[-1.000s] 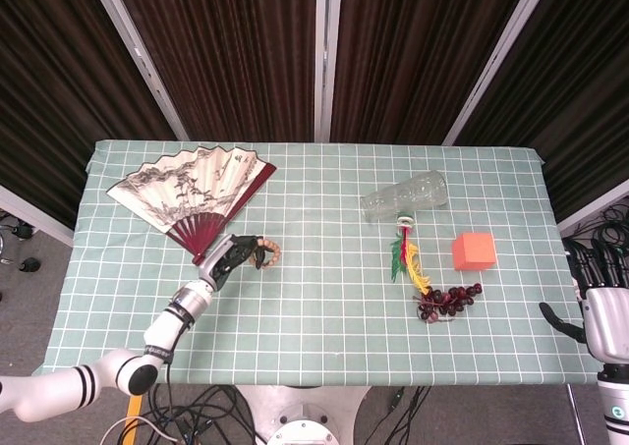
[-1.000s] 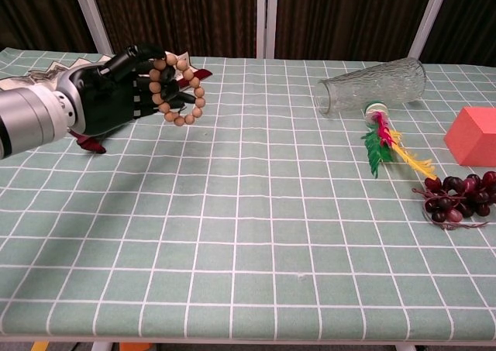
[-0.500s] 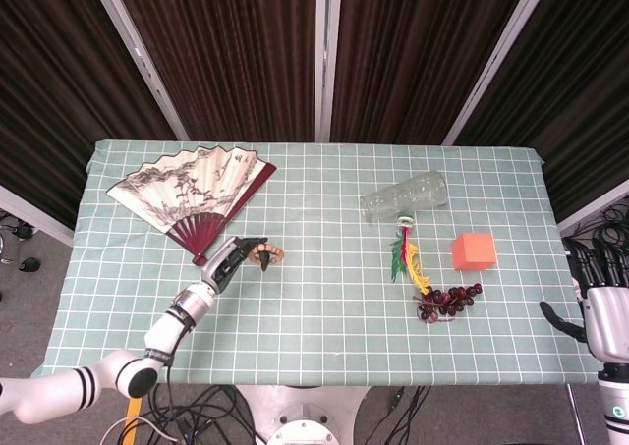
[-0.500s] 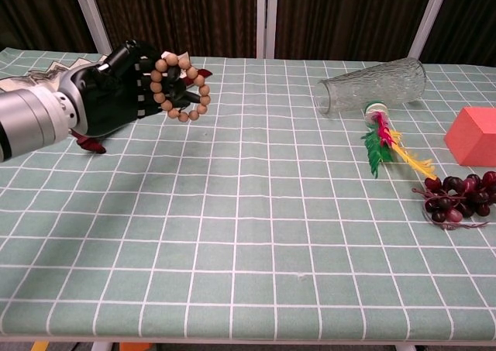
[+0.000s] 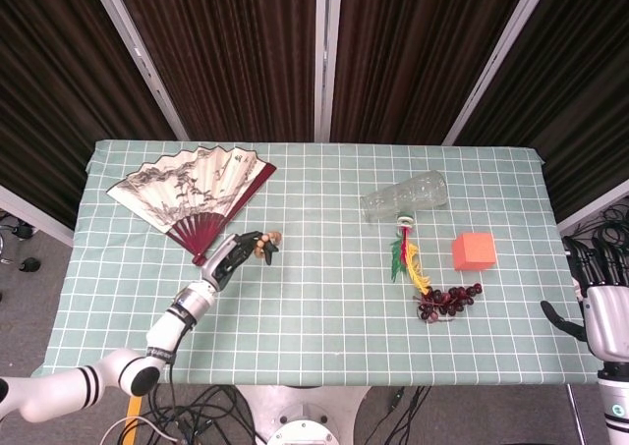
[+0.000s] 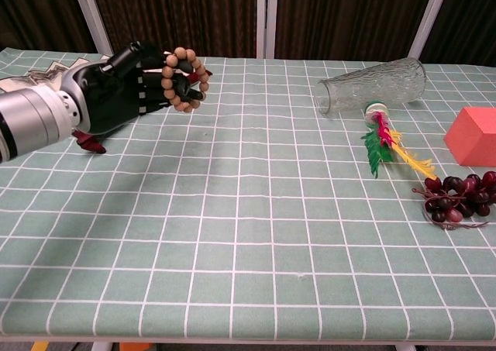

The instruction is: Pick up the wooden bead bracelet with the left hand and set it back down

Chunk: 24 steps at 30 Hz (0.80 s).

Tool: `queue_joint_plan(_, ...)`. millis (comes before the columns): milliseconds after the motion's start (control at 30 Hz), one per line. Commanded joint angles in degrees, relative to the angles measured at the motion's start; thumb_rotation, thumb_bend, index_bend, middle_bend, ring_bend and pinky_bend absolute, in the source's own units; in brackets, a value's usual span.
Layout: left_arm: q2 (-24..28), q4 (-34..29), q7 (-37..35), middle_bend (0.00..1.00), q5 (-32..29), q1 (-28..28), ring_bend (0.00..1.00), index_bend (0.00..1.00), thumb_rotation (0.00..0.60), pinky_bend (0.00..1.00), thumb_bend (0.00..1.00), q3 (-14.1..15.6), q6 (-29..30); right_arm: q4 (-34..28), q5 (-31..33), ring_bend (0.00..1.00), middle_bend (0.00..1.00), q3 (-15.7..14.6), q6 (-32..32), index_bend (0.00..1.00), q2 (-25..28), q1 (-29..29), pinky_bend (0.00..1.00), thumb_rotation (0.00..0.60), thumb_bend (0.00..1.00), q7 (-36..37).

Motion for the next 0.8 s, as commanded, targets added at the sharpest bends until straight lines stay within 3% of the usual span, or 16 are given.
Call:
queue_joint_plan(33,0.1,-0.1,0.1,0.58,0.2,-0.1,0.33,0.49,0.174,0.06,0.41,0.1,-0.1,0.1,0.0,0.00,0.14,0.0,0.0,0.00,-0.1,0.0,0.00,0.600,0.09,0.0)
queue_joint_plan(200,-0.2,-0.2,1.3,0.62,-0.4,0.0,0.33,0.54,0.177,0.06,0.40,0.3,0.1,0.3,0.0,0.00,0.14,-0.1,0.1,0.00,-0.2,-0.1,0.00,0.600,0.09,0.3)
queue_joint_plan(333,-0.3,-0.6,2.5,0.66,-1.5,0.0,0.35,0.58,0.252,0.07,0.41,0.0,-0.2,0.4,0.2,0.00,0.14,-0.1,0.0,0.00,-0.2,-0.2,0.00,0.600,0.09,0.4)
queue_joint_plan(433,-0.3,-0.8,3.1,0.69,-2.2,0.0,0.37,0.60,0.275,0.07,0.42,-0.3,-0.3,0.5,0.3,0.00,0.14,-0.1,0.1,0.00,-0.1,-0.3,0.00,0.600,0.09,0.5)
queue_joint_plan(633,-0.3,-1.2,3.4,0.68,-2.8,0.1,0.37,0.60,0.262,0.07,0.43,-0.5,-0.7,0.6,0.3,0.00,0.14,-0.1,0.1,0.00,-0.2,-0.2,0.00,0.600,0.09,0.6)
queue_joint_plan(800,-0.4,-1.2,3.3,0.68,-2.7,0.3,0.37,0.60,0.268,0.07,0.51,-0.6,-0.8,0.6,0.3,0.00,0.14,-0.1,0.2,0.00,-0.2,-0.3,0.00,0.600,0.09,0.6)
